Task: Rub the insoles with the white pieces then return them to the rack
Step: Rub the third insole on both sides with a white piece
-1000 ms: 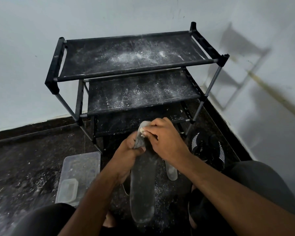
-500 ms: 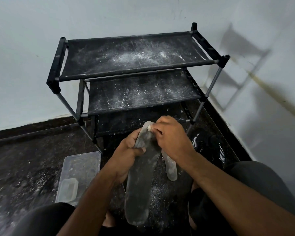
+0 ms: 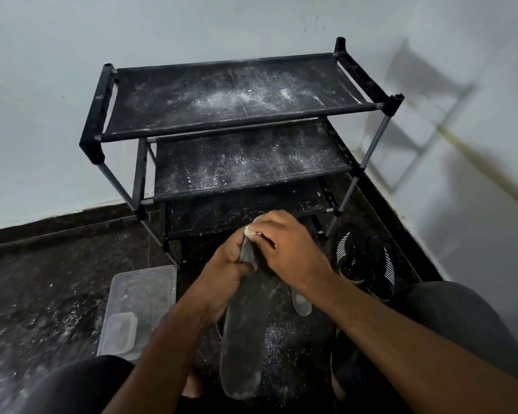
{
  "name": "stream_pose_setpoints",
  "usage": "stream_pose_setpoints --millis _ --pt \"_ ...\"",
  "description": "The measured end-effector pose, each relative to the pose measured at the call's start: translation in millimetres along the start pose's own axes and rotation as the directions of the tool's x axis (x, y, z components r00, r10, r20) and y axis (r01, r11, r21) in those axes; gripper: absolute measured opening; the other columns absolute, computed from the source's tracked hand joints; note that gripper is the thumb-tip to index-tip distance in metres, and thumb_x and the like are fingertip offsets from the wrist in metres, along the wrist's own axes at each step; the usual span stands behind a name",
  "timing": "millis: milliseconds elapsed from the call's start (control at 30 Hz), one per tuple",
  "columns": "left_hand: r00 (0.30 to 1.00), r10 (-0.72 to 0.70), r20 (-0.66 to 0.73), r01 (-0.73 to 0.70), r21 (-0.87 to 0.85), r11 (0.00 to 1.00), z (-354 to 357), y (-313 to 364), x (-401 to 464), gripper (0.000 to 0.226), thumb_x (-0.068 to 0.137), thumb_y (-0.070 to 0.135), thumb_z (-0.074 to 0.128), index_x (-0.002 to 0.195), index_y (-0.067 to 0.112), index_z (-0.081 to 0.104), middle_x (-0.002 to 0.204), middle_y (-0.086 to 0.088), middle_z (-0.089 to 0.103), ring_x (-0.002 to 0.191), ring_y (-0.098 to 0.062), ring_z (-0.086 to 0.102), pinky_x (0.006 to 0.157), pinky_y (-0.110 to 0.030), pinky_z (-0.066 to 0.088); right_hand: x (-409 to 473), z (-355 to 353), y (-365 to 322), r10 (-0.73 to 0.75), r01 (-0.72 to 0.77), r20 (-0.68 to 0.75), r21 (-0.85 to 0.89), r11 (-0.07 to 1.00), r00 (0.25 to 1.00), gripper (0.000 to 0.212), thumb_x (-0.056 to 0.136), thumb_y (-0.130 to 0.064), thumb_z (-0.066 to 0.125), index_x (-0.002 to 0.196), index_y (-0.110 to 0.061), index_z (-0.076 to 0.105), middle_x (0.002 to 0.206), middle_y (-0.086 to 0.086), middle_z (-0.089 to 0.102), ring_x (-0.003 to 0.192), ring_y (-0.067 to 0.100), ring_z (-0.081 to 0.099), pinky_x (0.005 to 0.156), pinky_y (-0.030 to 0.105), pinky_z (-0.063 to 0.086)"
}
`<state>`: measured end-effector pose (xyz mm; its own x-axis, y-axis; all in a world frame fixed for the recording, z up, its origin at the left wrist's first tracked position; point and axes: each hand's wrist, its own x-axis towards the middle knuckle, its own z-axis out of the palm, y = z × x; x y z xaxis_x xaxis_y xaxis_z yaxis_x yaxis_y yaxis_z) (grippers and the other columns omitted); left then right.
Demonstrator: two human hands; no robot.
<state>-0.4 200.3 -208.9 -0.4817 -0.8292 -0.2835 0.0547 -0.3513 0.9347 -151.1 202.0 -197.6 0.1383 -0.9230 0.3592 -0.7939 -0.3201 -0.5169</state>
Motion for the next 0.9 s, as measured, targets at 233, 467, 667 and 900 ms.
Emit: stream_pose_setpoints --millis 233,467,667,900 --pt "1.000 -0.003 -0.009 0.003 0.023 1.000 -1.0 0.2 1.1 0.072 0.087 -0.024 0.044 0.138 0.025 0.060 0.126 -0.017 0.069 0.120 -0.035 0.064 0.100 -0.053 0.052 3.2 -2.6 3.2 0.113 -0.114 -0.028 -0.026 0.993 0.993 0.017 0.094 -0.021 0.062 0.107 -0.015 0.071 0.100 -0.002 0.057 0.092 0.003 0.045 0.080 0.006 0.036" --pt "0.999 -0.021 -0.032 0.020 -0.035 0.999 -2.2 -0.1 3.1 0.081 0.083 -0.029 0.044 0.142 0.026 0.054 0.128 -0.013 0.069 0.118 -0.028 0.067 0.084 -0.038 0.058 6.2 -5.5 6.3 0.131 -0.134 -0.052 -0.072 0.988 0.990 0.016 0.092 -0.022 0.064 0.104 -0.016 0.072 0.096 -0.002 0.058 0.090 0.005 0.047 0.079 0.012 0.037" --pt "1.000 -0.016 -0.016 0.014 -0.089 0.996 -1.6 1.0 0.9 0.054 0.090 -0.020 0.046 0.126 0.014 0.067 0.117 -0.030 0.068 0.100 -0.035 0.066 0.083 -0.044 0.056 -1.5 1.2 -2.8 0.010 -0.010 0.006 -0.032 0.999 1.000 0.013 0.089 -0.017 0.069 0.098 -0.012 0.076 0.092 0.000 0.062 0.090 0.010 0.051 0.079 0.014 0.039" --pt "0.999 -0.024 -0.026 0.022 -0.071 0.997 -2.4 1.7 -0.3 0.052 0.090 -0.020 0.046 0.124 0.013 0.068 0.109 -0.026 0.070 0.092 -0.033 0.068 0.074 -0.040 0.058 -3.7 -0.1 -5.9 0.016 -0.016 0.043 -0.010 1.000 0.999 0.010 0.090 -0.013 0.067 0.096 -0.010 0.075 0.092 0.001 0.061 0.088 0.009 0.052 0.079 0.015 0.042"
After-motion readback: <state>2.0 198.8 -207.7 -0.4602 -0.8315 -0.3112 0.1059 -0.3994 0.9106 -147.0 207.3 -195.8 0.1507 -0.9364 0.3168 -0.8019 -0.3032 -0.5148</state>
